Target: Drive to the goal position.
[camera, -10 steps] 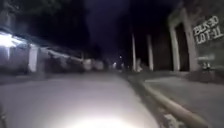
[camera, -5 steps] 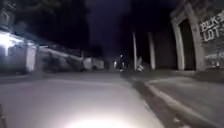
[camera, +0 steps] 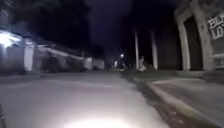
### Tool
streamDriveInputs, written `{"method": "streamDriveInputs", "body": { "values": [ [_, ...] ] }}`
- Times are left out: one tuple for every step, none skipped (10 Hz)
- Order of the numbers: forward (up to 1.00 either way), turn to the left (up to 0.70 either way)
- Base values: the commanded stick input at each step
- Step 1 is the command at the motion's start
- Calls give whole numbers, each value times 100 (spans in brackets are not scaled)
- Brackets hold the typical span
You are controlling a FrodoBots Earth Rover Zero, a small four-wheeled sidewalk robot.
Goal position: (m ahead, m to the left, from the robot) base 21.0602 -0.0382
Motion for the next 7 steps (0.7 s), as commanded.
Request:
{"method": "streamDriveInputs", "body": {
  "values": [
    [70, -12],
    [70, 0],
    [70, -4],
    [70, -10],
    [70, -9],
    [70, -4],
    [70, 0]
  ]
}}
